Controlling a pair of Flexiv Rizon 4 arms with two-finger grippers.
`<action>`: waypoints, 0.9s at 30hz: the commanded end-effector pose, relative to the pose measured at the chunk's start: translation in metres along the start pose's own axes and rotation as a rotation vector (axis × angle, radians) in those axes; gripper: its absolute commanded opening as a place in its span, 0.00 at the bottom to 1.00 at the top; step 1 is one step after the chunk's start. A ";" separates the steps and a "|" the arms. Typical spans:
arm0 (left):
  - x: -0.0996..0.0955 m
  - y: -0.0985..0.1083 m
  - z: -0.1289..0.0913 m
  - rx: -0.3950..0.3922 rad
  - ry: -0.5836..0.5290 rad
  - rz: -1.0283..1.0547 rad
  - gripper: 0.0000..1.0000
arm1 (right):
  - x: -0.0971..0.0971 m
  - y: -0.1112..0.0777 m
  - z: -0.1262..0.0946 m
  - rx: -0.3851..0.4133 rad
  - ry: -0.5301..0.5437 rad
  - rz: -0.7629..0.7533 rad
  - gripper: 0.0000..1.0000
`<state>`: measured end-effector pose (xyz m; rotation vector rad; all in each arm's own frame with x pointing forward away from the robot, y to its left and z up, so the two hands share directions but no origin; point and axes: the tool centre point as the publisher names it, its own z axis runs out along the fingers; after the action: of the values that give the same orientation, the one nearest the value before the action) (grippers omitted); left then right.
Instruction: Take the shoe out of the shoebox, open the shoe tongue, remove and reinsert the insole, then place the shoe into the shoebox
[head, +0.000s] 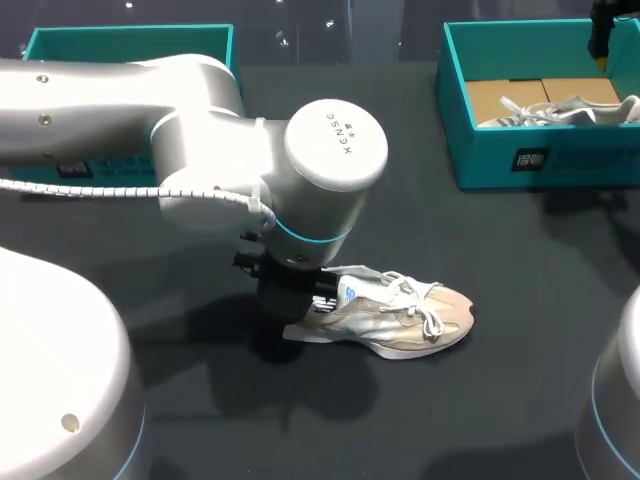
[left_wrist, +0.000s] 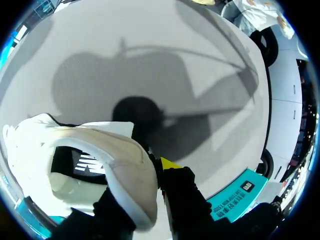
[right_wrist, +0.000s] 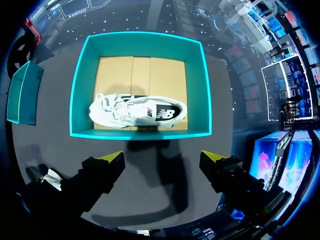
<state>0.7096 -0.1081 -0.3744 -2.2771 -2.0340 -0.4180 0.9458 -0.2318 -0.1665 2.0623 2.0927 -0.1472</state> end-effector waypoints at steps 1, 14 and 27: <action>-0.005 0.001 0.007 0.003 0.003 0.000 0.00 | 0.000 0.000 0.000 0.000 0.000 0.000 1.00; -0.002 0.005 0.015 0.047 0.011 -0.015 0.00 | 0.000 0.000 0.000 0.000 0.000 0.000 1.00; 0.000 0.007 0.013 0.071 -0.013 -0.030 0.67 | 0.000 0.000 0.000 0.000 0.000 0.000 1.00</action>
<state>0.7167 -0.1073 -0.3869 -2.2141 -2.0539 -0.3385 0.9458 -0.2318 -0.1665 2.0623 2.0927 -0.1472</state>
